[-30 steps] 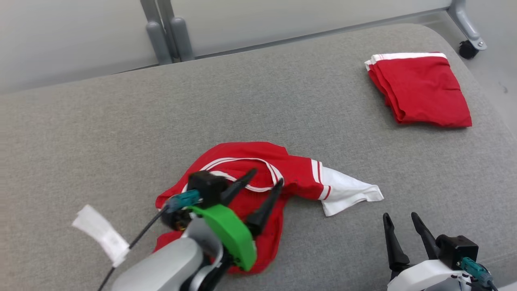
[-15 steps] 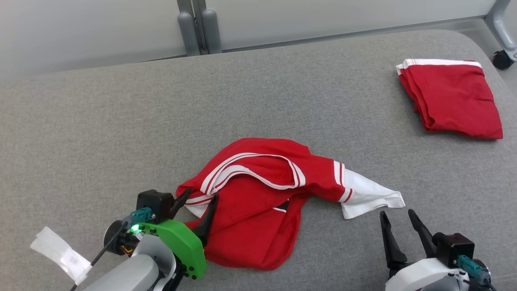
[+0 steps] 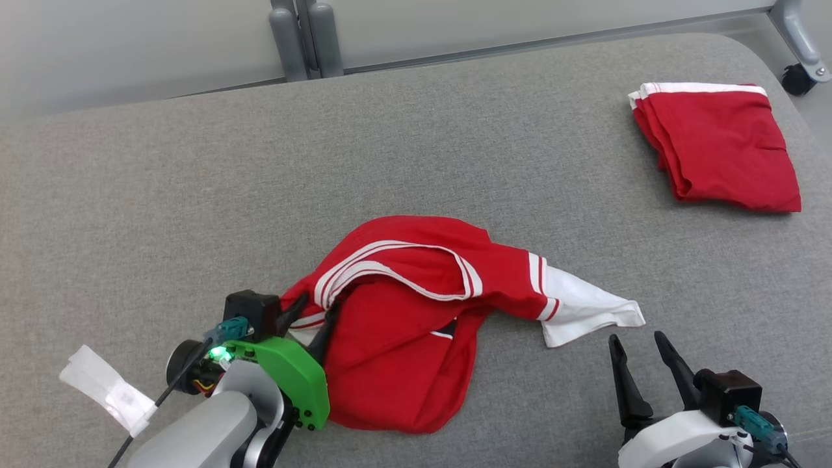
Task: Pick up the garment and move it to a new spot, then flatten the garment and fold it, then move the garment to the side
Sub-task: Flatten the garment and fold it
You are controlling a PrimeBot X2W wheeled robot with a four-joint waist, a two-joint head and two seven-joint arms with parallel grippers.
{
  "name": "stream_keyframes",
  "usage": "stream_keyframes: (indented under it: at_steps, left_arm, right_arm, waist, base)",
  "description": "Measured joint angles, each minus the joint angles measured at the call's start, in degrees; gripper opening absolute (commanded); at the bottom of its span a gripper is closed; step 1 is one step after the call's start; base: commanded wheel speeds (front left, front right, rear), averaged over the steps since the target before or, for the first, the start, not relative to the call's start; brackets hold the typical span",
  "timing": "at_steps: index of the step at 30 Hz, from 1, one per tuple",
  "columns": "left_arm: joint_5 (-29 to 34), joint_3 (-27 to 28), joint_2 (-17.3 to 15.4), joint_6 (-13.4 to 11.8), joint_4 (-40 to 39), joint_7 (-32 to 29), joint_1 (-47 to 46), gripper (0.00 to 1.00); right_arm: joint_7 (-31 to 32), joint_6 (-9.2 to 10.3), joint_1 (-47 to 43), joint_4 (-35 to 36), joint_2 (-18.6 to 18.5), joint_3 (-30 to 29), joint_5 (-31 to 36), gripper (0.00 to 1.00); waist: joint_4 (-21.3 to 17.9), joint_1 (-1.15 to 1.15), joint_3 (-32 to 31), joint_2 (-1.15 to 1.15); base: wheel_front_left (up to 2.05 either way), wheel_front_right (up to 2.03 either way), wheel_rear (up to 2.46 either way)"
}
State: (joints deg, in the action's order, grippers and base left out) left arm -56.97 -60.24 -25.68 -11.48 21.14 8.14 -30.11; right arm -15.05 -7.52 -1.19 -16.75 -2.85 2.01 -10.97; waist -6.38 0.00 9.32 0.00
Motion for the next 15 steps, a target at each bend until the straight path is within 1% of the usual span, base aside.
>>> stream_keyframes:
  at_steps: [2, 6, 11, 15]
  left_arm:
    - [-0.01, 0.30, 0.02, 0.32, 0.10, 0.59, -0.14, 0.00]
    - [-0.07, 1.30, 0.08, 0.15, -0.36, 1.46, -1.24, 0.00]
    - [0.54, 2.44, -0.13, -1.00, -1.19, 2.54, -3.44, 0.00]
    - [1.79, 3.33, -0.48, -2.36, -5.04, 2.54, -6.70, 0.00]
  right_arm:
    - [0.00, 0.00, 0.00, 0.01, 0.00, -0.12, -0.02, 1.00]
    - [0.00, 0.00, -0.01, 0.02, 0.00, -0.22, -0.10, 1.00]
    - [0.00, 0.00, 0.21, -0.10, 0.01, 0.32, -0.63, 1.00]
    - [0.00, 0.00, 0.38, -0.27, 0.00, 0.65, -1.07, 1.00]
  waist:
    - [-0.09, 0.00, 0.03, 0.00]
    - [-0.06, 0.00, -0.01, 0.00]
    - [-0.32, 0.00, 0.15, 0.00]
    - [-0.91, 0.00, 0.05, 0.00]
  base:
    - [0.00, 0.00, 0.00]
    - [0.00, 0.00, 0.00]
    - [0.00, 0.00, 0.00]
    - [0.00, 0.00, 0.00]
